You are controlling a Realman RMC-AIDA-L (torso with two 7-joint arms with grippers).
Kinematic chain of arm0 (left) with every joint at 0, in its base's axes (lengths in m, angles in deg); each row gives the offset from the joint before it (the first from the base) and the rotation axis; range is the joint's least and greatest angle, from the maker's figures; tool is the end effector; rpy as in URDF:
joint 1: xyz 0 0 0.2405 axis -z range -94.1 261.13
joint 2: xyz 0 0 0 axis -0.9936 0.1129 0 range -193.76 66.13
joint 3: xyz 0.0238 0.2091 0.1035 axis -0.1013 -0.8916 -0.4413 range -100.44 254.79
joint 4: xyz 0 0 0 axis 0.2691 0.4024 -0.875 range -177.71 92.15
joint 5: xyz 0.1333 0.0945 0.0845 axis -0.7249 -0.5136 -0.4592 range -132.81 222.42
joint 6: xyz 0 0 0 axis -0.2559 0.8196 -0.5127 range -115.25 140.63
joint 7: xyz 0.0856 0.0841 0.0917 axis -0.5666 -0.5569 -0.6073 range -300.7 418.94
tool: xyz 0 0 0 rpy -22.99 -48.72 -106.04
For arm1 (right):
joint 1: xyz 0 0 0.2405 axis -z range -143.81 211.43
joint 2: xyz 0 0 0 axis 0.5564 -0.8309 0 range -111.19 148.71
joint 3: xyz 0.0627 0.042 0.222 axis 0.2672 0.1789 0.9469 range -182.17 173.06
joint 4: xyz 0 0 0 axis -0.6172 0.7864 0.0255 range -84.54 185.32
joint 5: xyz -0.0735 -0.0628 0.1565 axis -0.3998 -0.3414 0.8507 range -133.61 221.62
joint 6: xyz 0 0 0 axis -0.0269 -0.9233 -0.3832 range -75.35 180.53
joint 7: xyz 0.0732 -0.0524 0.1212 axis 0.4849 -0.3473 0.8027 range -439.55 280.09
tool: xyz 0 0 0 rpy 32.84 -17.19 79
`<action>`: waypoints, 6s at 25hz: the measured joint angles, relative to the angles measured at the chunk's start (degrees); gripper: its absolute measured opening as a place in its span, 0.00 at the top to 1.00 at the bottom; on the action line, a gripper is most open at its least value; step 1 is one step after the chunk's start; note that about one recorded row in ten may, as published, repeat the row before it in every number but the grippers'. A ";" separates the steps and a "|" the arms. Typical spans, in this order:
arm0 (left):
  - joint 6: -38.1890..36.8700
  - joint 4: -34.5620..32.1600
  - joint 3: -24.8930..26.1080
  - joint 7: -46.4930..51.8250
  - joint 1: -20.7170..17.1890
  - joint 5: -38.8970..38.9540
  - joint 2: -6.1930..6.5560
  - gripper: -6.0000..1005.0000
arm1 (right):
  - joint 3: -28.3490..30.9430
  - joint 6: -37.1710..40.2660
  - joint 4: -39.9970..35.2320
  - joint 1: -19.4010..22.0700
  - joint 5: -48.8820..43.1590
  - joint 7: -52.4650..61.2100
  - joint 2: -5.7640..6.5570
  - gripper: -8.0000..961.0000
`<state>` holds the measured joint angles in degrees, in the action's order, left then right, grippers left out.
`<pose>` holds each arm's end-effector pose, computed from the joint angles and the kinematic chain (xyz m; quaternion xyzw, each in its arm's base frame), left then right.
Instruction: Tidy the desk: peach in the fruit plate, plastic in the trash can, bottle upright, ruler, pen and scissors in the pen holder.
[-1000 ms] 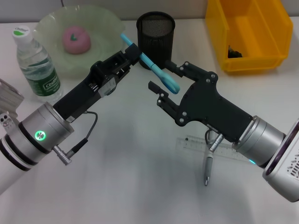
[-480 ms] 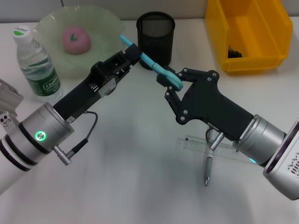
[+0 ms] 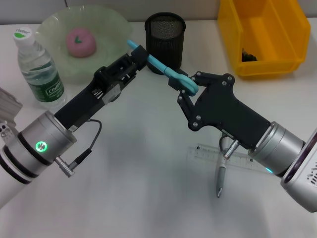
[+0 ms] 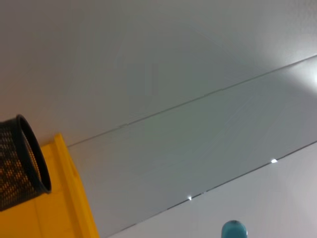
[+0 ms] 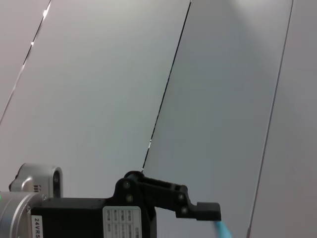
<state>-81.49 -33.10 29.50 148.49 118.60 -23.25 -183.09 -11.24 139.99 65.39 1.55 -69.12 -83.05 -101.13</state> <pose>-0.1964 0.2768 -0.0368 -0.6257 -0.5413 -0.5616 0.0052 0.1774 0.2602 -0.0664 -0.8356 -0.0433 0.4081 0.3651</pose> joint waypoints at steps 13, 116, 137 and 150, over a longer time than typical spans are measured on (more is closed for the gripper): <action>0.67 -4.38 -0.12 -2.97 -2.62 -0.88 0.06 0.41 | 3.26 0.64 -1.42 0.75 -0.09 6.88 0.20 0.90; 8.40 -27.56 -3.21 -40.25 -14.16 -27.48 2.04 0.25 | -58.06 9.73 -75.29 -13.06 -21.12 121.81 1.25 0.21; 8.44 -28.39 -5.14 -40.83 -12.82 -33.35 1.41 0.26 | -76.52 -3.12 -69.67 -13.42 -24.54 120.53 0.82 0.22; 8.49 -28.48 -4.78 -40.45 -12.41 -33.37 1.41 0.26 | -81.28 -7.28 -68.68 -13.20 -23.95 118.32 0.38 0.24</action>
<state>-72.99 -61.58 24.72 108.05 106.19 -56.62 -181.68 -92.52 132.71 -3.29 -11.65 -93.07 35.27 -100.74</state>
